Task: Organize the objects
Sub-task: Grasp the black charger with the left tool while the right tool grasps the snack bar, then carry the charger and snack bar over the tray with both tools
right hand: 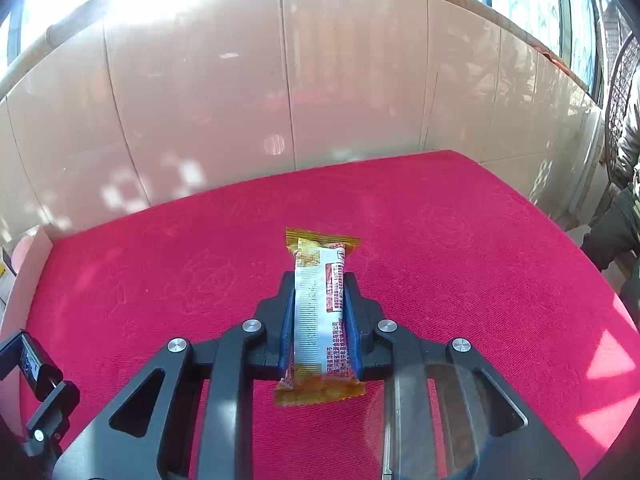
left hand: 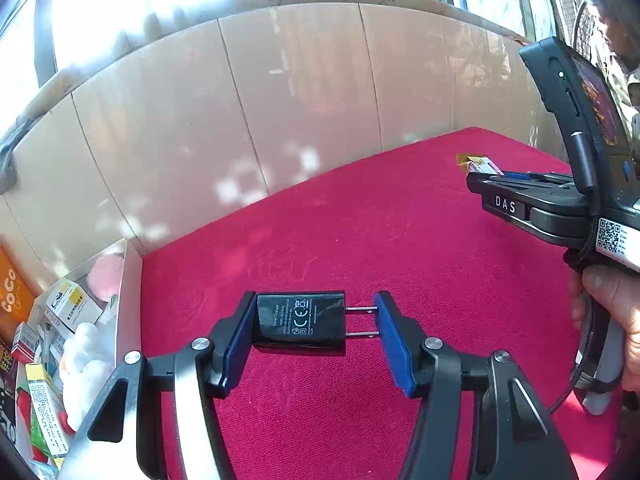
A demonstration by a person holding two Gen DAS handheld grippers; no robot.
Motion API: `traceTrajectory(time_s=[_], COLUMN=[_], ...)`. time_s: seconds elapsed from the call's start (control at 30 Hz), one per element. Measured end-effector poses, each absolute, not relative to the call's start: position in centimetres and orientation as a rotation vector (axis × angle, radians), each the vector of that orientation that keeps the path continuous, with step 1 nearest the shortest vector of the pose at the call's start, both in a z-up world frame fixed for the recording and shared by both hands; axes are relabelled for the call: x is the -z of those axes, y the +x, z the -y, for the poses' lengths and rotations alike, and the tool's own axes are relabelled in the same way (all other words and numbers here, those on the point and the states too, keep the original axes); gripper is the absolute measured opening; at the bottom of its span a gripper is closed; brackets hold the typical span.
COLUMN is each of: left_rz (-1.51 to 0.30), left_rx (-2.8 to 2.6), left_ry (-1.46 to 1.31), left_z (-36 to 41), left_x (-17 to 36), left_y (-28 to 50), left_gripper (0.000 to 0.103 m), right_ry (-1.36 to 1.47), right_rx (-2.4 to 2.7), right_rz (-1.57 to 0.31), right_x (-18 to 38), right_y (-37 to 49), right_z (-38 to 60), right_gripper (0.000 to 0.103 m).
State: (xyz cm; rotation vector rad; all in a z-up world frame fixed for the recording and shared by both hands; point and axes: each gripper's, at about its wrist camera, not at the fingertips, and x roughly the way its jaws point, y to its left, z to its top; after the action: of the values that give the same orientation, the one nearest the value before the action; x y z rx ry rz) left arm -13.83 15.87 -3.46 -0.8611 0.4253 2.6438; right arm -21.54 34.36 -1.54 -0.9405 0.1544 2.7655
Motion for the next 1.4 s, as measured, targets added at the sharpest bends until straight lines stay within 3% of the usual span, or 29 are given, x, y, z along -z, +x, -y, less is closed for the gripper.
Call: traceTrajectory(time_s=[0.27, 0.57, 1.4], left_rz=[-0.279, -0.150, 0.050], left_rx=[-2.702, -2.793, -2.976], left_ry=[-0.804, -0.784, -0.715], left_z=[-11.7, -6.5, 4.0], left_x=[-0.4, -2.6, -4.6], left_y=[-10.0, -7.3, -2.9], left_gripper=[0.059, 0.059, 0.059], right_ry=[-0.824, -0.651, -0.578], right_rx=[-2.861, -2.988, -3.240], right_rz=[-0.298, -0.327, -0.090], right_x=[-0.2, -3.9, -8.3], right_y=[-14.9, -9.5, -5.0], right_z=[-33.7, -30.0, -17.5], right_gripper=[0.021, 0.021, 0.021])
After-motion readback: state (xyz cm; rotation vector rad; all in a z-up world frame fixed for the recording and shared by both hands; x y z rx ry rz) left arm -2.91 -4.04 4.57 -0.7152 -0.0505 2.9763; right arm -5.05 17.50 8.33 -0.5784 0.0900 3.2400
